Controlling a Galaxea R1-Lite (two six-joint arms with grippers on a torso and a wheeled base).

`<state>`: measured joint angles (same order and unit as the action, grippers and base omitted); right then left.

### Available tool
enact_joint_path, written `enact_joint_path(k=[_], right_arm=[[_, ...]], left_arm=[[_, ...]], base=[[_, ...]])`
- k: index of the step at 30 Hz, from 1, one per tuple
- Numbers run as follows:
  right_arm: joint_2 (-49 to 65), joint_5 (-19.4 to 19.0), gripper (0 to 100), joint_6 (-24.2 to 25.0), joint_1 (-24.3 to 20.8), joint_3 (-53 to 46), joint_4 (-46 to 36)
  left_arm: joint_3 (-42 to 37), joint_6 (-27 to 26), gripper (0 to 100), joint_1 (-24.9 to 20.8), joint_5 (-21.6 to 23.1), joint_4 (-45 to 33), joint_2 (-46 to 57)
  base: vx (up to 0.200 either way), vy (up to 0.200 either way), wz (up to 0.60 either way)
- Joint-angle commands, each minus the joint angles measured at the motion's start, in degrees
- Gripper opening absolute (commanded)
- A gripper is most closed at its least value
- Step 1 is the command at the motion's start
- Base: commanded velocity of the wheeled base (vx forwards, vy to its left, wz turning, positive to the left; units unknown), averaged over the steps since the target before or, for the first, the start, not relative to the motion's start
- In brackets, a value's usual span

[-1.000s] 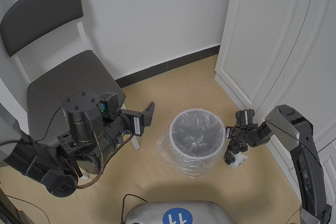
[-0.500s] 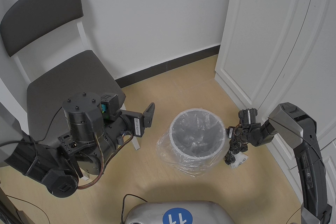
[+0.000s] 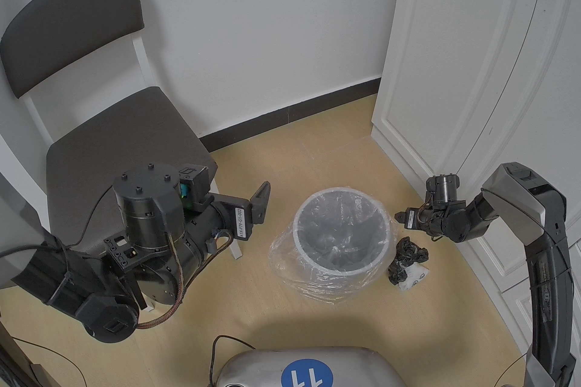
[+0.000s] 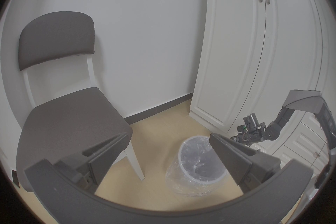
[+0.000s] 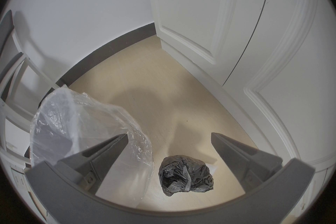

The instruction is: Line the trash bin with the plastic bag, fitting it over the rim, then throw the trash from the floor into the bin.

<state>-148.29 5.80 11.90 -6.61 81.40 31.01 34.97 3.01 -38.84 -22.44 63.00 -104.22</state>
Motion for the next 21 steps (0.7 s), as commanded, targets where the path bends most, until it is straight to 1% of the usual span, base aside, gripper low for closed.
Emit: enact_joint_path(k=[1, 5, 9, 13, 17, 21], right_arm=[[1.1, 0.1, 100, 0.0, 0.3, 0.3, 0.0], [-2.9, 0.5, 100, 1.0, 0.2, 5.6, -0.3], [-7.6, 0.9, 100, 4.1, 0.0, 11.8, -0.7], [-13.7, 3.9, 100, 5.1, -0.2, 19.9, -0.8], [-15.9, 4.2, 100, 4.9, -1.1, 21.7, -1.1], [-16.1, 4.3, 100, 5.1, -2.4, 22.2, -3.8]], left_arm=[[0.0, 0.0, 100, 0.0, -0.1, 0.0, -0.3], [-0.1, 0.0, 100, -0.1, -0.1, 0.0, -0.3], [-0.1, 0.0, 100, -0.2, -0.1, 0.0, -0.4], [0.0, 0.0, 100, -0.3, -0.1, 0.0, -0.6], [0.0, 0.0, 100, -0.4, -0.1, 0.0, -1.1], [0.1, 0.0, 100, -0.5, -0.1, 0.0, -1.3]], base=[[0.0, 0.0, 0.0], [0.0, 0.0, 0.0], [0.0, 0.0, 0.0], [0.0, 0.0, 0.0], [0.0, 0.0, 0.0], [0.0, 0.0, 0.0]])
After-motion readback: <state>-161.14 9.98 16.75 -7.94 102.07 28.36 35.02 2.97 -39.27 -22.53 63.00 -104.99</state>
